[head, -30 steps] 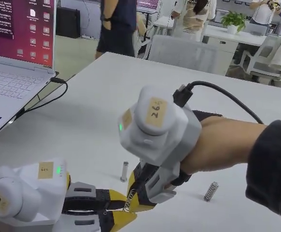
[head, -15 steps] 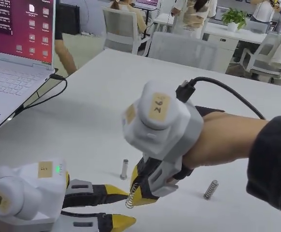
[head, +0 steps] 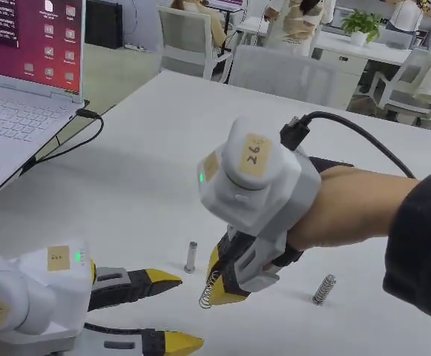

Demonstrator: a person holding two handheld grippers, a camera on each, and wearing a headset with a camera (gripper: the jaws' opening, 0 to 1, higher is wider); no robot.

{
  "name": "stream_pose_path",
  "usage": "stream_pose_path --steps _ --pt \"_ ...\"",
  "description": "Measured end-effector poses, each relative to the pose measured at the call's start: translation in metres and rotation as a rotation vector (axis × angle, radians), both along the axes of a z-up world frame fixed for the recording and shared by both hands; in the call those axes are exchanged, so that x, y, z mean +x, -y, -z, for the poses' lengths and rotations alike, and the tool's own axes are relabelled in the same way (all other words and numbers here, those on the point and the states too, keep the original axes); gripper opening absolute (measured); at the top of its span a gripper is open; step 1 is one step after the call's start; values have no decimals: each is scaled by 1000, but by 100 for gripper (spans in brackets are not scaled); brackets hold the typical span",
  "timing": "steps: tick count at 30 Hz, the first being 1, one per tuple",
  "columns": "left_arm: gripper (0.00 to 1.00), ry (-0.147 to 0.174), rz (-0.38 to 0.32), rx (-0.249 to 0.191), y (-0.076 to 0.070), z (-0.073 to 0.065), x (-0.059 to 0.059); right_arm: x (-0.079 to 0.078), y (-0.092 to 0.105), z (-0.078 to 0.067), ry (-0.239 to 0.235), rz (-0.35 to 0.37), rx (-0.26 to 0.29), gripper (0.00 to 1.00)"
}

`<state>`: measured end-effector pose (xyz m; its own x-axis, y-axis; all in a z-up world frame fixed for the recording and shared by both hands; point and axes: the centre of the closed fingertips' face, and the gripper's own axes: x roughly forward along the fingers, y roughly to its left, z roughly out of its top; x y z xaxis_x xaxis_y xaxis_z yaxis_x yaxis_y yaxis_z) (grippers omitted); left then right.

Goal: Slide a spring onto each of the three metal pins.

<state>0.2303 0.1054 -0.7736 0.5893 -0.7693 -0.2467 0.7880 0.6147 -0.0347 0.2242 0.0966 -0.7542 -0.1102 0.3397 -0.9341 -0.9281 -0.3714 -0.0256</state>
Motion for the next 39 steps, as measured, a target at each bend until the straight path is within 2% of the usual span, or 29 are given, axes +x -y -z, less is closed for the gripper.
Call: stream_pose_path --steps 18,24,29,34,39 --pt "69 -4 -79 0 -19 10 6 21 2 0 19 40 7 8" --pt "71 -6 -87 13 -21 12 5 31 -2 -3 26 54 12 8" --pt "71 -9 -92 13 -23 13 4 41 -5 -4 51 59 11 8" --pt "72 -7 -98 12 -24 12 4 58 -11 -8 71 76 24 8" --pt "73 -11 -102 12 -24 13 4 68 -17 -9 74 88 36 8"
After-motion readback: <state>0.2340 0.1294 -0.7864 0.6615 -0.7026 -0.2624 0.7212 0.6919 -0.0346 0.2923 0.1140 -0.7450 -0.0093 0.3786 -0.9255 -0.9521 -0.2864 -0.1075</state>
